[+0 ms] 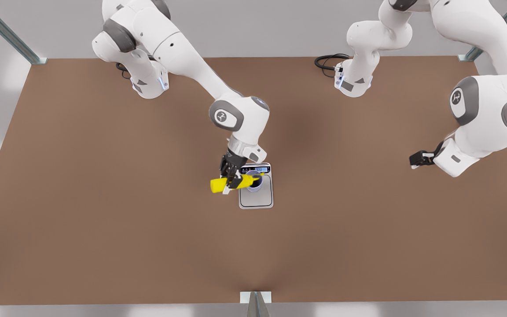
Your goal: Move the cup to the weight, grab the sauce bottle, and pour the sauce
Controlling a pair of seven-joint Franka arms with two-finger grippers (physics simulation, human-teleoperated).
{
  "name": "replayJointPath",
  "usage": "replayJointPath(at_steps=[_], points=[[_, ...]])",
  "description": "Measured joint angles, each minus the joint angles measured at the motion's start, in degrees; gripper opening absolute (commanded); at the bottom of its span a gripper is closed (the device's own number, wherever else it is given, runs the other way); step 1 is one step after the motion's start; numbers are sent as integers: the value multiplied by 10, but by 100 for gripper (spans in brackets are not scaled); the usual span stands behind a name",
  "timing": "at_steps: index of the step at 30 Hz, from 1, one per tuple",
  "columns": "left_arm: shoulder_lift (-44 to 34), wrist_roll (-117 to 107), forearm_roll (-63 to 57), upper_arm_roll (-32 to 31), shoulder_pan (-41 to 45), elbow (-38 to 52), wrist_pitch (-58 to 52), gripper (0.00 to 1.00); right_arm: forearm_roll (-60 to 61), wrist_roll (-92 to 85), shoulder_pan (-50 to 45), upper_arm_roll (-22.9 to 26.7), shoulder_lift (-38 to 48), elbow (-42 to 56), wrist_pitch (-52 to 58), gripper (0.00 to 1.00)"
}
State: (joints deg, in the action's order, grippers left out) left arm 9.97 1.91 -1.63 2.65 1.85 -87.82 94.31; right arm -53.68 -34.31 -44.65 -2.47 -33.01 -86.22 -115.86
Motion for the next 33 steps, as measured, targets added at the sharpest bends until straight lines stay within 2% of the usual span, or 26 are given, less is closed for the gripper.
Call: replayJointPath(at_steps=[13,24,27,33], points=[[12,-30,0,-3,2,-4,-11,100,-16,2,2,4,-9,-35,14,59],[11,-32,1,-3,3,-5,-12,100,-2,0,8,3,-4,-16,32,59],[12,-33,1,-5,3,-5,-11,100,60,10,17,3,1,-4,35,59],[11,-49,1,-5,17,-4,-11,100,198,2,113,0,37,-11,-3,60]])
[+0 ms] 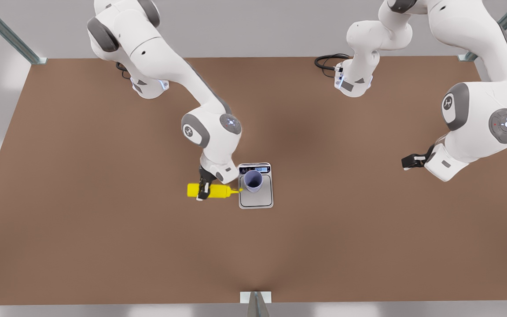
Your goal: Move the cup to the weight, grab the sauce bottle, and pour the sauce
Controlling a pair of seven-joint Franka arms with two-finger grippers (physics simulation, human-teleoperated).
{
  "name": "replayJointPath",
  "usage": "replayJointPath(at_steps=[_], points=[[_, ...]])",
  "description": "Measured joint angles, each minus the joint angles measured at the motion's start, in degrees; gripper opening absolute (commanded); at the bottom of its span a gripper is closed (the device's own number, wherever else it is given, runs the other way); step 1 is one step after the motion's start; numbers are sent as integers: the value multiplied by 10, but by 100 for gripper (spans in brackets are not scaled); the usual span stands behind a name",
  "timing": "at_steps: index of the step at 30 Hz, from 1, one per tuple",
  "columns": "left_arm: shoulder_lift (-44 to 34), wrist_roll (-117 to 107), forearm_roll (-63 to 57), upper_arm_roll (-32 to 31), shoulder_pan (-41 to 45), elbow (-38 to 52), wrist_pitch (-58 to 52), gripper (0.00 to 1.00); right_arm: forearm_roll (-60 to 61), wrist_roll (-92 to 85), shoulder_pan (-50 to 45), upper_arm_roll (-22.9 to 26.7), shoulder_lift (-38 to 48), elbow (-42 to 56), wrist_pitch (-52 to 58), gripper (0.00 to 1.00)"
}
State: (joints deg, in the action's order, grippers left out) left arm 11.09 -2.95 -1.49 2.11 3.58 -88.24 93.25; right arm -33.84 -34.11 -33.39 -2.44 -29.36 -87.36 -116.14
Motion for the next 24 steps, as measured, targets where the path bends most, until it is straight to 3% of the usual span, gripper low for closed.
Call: replayJointPath(at_steps=[4,16,24], points=[[2,-17,0,0,6,2,2,100,94,-70,59,-1,10,-13,-35,60],[2,-18,-1,0,10,2,3,100,581,-563,256,2,5,-55,-43,60],[4,-18,-1,0,11,1,4,100,875,-806,338,1,-65,-85,53,60]])
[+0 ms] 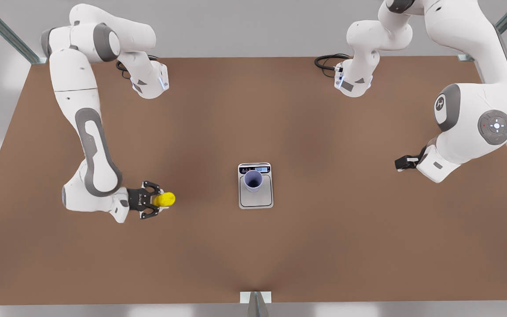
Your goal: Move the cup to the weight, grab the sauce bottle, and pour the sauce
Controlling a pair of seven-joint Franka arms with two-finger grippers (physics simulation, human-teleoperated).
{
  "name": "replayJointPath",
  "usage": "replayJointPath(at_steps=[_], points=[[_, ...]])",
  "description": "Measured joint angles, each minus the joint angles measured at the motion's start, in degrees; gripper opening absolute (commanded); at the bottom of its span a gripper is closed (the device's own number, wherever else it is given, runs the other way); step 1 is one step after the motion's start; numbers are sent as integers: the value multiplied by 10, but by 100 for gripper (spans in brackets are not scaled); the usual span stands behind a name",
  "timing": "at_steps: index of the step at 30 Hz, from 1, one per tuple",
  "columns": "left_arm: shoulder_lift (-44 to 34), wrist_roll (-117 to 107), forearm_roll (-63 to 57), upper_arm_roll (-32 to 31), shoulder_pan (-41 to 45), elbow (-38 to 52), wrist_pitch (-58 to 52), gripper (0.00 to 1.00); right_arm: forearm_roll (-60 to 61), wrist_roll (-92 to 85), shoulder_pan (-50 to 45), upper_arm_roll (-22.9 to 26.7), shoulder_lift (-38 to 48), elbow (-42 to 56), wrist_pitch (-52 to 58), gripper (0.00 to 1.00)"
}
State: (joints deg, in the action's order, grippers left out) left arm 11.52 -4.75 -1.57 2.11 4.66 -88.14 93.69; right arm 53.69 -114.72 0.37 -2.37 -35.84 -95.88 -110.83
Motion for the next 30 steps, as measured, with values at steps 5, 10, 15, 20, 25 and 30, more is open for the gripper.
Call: replayJointPath(at_steps=[5,10,15,20,25,30], points=[[0,0,0,0,0,0,-1,100,98,-136,28,-1,-76,-4,75,60],[5,3,-1,0,0,0,1,100,155,-184,47,-7,-112,-3,141,60],[5,3,-1,0,0,0,1,100,182,-286,64,-34,-138,3,144,60],[4,1,-2,0,0,1,-2,100,195,-290,67,-43,-156,3,144,60],[4,2,-2,0,0,1,-4,100,200,-287,67,-42,-165,3,142,61],[4,1,-2,0,0,1,-2,100,202,-284,67,-42,-165,2,140,67]])
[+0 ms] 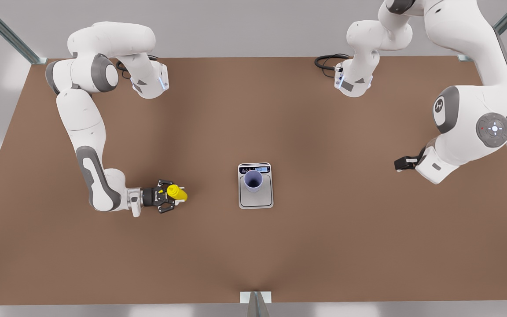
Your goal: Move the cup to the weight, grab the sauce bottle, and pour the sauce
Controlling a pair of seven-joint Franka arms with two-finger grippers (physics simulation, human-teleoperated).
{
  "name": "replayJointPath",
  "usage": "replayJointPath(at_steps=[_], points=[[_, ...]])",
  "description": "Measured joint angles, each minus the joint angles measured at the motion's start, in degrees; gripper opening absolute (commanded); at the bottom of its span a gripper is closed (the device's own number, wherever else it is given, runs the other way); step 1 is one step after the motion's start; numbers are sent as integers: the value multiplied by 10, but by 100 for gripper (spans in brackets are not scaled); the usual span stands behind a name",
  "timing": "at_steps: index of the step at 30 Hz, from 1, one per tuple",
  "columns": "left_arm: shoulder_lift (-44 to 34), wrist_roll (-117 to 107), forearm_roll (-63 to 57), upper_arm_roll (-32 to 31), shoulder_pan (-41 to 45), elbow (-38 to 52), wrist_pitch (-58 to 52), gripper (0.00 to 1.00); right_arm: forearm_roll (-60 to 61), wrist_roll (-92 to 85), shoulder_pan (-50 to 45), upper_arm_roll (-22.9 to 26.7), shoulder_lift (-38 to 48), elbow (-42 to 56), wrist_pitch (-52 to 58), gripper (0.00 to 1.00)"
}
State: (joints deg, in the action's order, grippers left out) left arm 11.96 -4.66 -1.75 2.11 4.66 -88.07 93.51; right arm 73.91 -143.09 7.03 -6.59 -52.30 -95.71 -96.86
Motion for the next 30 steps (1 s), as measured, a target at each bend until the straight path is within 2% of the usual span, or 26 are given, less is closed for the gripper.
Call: replayJointPath(at_steps=[2,4,10,11,19,23,24,25,26,28,30], points=[[1,0,0,0,0,0,1,100,0,1,0,0,0,0,0,73],[1,0,0,0,0,0,1,100,0,1,0,0,0,0,0,75],[0,-7,0,0,0,2,0,100,0,2,1,0,0,-1,3,75],[1,-7,0,0,0,2,0,100,-1,3,2,0,0,-2,3,100],[2,-18,1,0,10,2,3,100,-23,5,42,1,6,-27,12,100],[3,-31,2,1,11,16,-2,100,-91,13,95,2,25,-46,15,100],[3,-31,2,1,12,15,-3,100,-161,71,119,9,48,-34,14,100],[-1,-30,2,2,13,15,-4,100,-233,149,127,46,87,-17,16,100],[-2,-24,2,6,12,15,-8,100,-315,270,125,61,111,31,15,100],[-2,-27,2,7,13,13,-10,100,-462,571,103,63,140,164,23,100],[0,-27,2,7,12,14,-8,100,-579,842,64,62,175,216,23,100]])
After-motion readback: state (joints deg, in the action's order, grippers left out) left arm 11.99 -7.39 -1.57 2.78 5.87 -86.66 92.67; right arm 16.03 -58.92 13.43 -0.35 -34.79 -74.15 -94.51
